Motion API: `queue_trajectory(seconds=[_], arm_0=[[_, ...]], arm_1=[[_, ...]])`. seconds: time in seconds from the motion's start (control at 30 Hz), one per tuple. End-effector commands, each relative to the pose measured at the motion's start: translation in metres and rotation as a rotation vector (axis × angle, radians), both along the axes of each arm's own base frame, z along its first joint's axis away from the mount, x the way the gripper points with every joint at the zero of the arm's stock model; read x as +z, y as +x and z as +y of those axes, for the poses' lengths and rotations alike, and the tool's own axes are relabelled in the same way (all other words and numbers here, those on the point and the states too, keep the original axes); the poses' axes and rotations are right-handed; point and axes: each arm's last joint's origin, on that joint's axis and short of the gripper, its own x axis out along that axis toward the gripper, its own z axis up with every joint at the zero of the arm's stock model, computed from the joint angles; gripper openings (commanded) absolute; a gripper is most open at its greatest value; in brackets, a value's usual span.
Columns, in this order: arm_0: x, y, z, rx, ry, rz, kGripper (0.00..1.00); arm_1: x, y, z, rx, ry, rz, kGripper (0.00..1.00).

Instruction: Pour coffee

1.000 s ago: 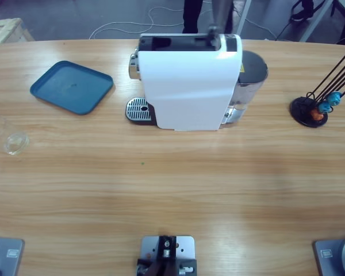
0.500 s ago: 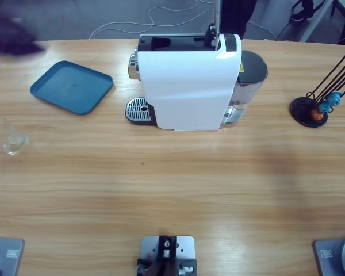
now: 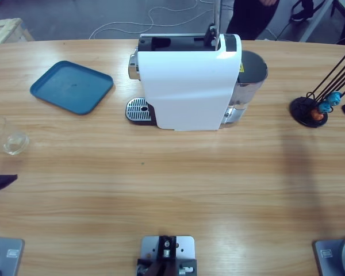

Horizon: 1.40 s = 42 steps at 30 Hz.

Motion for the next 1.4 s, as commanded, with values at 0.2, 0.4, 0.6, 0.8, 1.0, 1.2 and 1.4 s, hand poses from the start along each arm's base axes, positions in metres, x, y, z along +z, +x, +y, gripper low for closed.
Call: queue_trajectory(seconds=[0.2,0.4,0.6,0.8,1.0,1.2,1.4], arm_0=[[-0.017,-0.006,0.01,0.081,-0.135,-0.012,1.0],[-0.019,-0.018,0.026,0.095,-0.217,-0.052,1.0],[-0.02,-0.015,0.022,0.112,-0.225,-0.03,1.0],[-0.023,-0.013,0.019,0.112,-0.229,-0.032,1.0],[-0.023,-0.013,0.019,0.112,-0.227,-0.031,1.0],[-0.022,-0.012,0.019,0.112,-0.228,-0.031,1.0],[-0.023,-0.013,0.019,0.111,-0.228,-0.031,1.0]], arm_1=[[-0.038,0.03,-0.005,-0.042,0.011,0.057,0.674],[-0.05,0.042,-0.007,-0.05,0.03,0.065,0.641],[-0.056,0.049,-0.014,-0.071,0.048,0.063,0.543],[-0.061,0.054,-0.014,-0.056,0.065,0.064,0.365],[-0.067,0.062,-0.017,-0.066,0.077,0.067,0.321],[-0.067,0.066,-0.021,-0.075,0.091,0.053,0.221],[-0.063,0.064,-0.024,-0.075,0.091,0.025,0.059]])
